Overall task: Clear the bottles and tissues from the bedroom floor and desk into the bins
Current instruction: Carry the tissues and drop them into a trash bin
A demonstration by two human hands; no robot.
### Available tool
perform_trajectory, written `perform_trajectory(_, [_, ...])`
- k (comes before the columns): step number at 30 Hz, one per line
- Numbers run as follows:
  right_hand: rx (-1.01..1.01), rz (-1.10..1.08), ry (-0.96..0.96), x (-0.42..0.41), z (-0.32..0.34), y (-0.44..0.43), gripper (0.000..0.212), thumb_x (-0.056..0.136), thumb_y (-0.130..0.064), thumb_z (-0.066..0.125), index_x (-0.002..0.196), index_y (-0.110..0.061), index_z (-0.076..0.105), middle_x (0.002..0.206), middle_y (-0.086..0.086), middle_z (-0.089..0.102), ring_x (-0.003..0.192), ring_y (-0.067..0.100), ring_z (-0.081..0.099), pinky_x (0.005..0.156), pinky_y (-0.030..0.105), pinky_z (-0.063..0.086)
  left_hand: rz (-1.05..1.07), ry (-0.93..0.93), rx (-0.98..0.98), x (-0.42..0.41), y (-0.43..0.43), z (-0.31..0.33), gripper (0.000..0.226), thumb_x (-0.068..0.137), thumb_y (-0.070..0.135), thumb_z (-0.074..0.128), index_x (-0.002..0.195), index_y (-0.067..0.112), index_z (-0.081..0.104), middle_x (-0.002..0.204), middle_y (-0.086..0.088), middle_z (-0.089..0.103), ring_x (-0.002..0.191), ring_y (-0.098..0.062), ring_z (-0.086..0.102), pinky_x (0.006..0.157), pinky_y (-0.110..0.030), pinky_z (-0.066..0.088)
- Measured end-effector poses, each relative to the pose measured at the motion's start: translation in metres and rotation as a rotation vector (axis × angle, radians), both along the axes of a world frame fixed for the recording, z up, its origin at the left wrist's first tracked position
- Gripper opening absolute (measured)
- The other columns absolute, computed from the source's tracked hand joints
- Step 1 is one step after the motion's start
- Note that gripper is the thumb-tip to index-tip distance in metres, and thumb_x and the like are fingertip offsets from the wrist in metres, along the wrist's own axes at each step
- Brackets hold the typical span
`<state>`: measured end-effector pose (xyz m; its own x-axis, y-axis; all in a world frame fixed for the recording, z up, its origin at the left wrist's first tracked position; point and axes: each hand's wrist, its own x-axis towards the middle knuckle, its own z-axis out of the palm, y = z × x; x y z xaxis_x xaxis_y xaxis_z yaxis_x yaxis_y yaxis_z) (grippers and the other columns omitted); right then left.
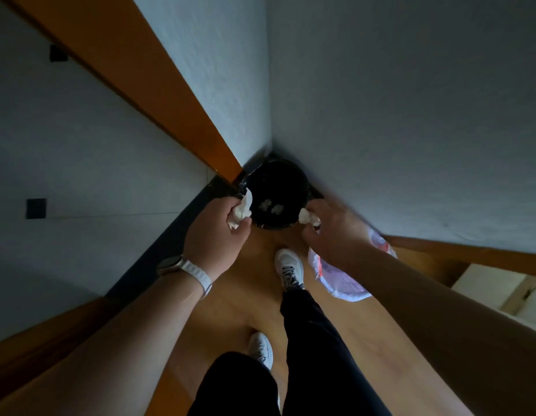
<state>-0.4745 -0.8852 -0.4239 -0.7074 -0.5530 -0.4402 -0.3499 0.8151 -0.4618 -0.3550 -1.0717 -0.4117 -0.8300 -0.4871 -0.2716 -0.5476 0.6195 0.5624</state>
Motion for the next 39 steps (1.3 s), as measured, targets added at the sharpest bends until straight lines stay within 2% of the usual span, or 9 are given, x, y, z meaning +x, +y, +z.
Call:
perform_trajectory(2, [0.010, 0.009, -0.009, -0.016, -0.033, -0.011, 0.023, 0.086, -0.028, 0.057, 0.109, -0.025, 0.057, 0.097, -0.007, 0.053, 0.080, 0.012, 0.047, 0.064, 0.024, 0.031, -0.006, -0.035, 0.011, -0.018, -0.008, -0.032, 0.018, 0.090, 0.028, 0.065, 0.105, 0.020, 0.062, 0.092, 0.011, 0.058, 0.080, -0.008, 0.057, 0.066, -0.020, 0.046])
perform_trajectory(8, [0.064, 0.055, -0.024, -0.044, -0.136, -0.027, 0.027, 0.089, -0.023, 0.054, 0.115, -0.024, 0.056, 0.106, -0.004, 0.054, 0.098, 0.019, 0.054, 0.071, 0.025, 0.030, -0.039, -0.140, 0.041, -0.052, -0.019, -0.143, 0.029, 0.090, 0.020, 0.062, 0.119, 0.019, 0.060, 0.100, 0.014, 0.055, 0.083, -0.001, 0.053, 0.064, -0.010, 0.036])
perform_trajectory(13, [0.109, 0.068, -0.006, -0.055, -0.226, -0.030, 0.026, 0.088, -0.024, 0.053, 0.114, -0.022, 0.055, 0.109, 0.001, 0.054, 0.100, 0.025, 0.054, 0.071, 0.027, 0.031, -0.048, -0.156, 0.043, -0.071, -0.031, -0.244, 0.020, 0.089, 0.020, 0.062, 0.108, 0.017, 0.061, 0.101, 0.000, 0.063, 0.089, -0.019, 0.061, 0.074, -0.036, 0.052])
perform_trajectory(17, [0.106, 0.040, 0.040, -0.064, -0.296, -0.036, 0.028, 0.086, -0.022, 0.054, 0.114, -0.020, 0.055, 0.110, 0.005, 0.054, 0.099, 0.029, 0.053, 0.070, 0.030, 0.032, 0.004, -0.182, 0.053, -0.077, -0.038, -0.318, 0.023, 0.091, 0.022, 0.062, 0.113, 0.015, 0.060, 0.104, 0.000, 0.062, 0.090, -0.018, 0.058, 0.073, -0.031, 0.043])
perform_trajectory(20, [0.092, 0.033, 0.092, -0.071, -0.345, -0.041, 0.030, 0.086, -0.021, 0.055, 0.116, -0.017, 0.055, 0.110, 0.009, 0.053, 0.099, 0.032, 0.053, 0.072, 0.033, 0.035, 0.006, -0.176, 0.070, -0.081, -0.039, -0.363, 0.018, 0.091, 0.024, 0.061, 0.108, 0.017, 0.060, 0.099, 0.001, 0.064, 0.086, -0.018, 0.060, 0.072, -0.035, 0.049])
perform_trajectory(23, [0.078, 0.026, 0.109, -0.074, -0.376, -0.045, 0.037, 0.088, -0.024, 0.057, 0.124, -0.017, 0.052, 0.116, 0.011, 0.052, 0.102, 0.034, 0.053, 0.076, 0.034, 0.038, 0.059, -0.130, 0.127, -0.086, -0.040, -0.395, 0.020, 0.091, 0.025, 0.061, 0.111, 0.020, 0.059, 0.102, 0.001, 0.066, 0.094, -0.018, 0.064, 0.081, -0.038, 0.053])
perform_trajectory(30, [0.095, 0.096, 0.101, -0.078, -0.368, -0.030, 0.043, 0.088, -0.032, 0.056, 0.127, -0.017, 0.050, 0.121, 0.008, 0.050, 0.109, 0.030, 0.050, 0.079, 0.035, 0.041, 0.121, -0.104, 0.175, -0.097, -0.042, -0.383, 0.041, 0.090, 0.029, 0.063, 0.130, 0.024, 0.054, 0.130, 0.001, 0.058, 0.119, -0.009, 0.054, 0.094, -0.030, 0.046])
perform_trajectory(34, [0.127, 0.188, 0.121, -0.084, -0.340, -0.023, 0.043, 0.085, -0.035, 0.058, 0.124, -0.017, 0.053, 0.119, 0.007, 0.054, 0.106, 0.029, 0.052, 0.081, 0.037, 0.043, -0.050, -0.158, 0.103, -0.090, -0.041, -0.346, 0.042, 0.092, 0.027, 0.062, 0.133, 0.020, 0.053, 0.133, 0.000, 0.054, 0.120, -0.016, 0.052, 0.091, -0.024, 0.039])
perform_trajectory(39, [0.121, 0.287, 0.171, -0.089, -0.288, -0.027, 0.045, 0.085, -0.041, 0.054, 0.122, -0.016, 0.055, 0.118, 0.007, 0.056, 0.106, 0.030, 0.053, 0.085, 0.041, 0.045, -0.230, -0.148, -0.007, -0.088, -0.044, -0.292, 0.045, 0.091, 0.031, 0.062, 0.132, 0.013, 0.055, 0.132, -0.004, 0.056, 0.120, -0.023, 0.052, 0.097, -0.034, 0.044])
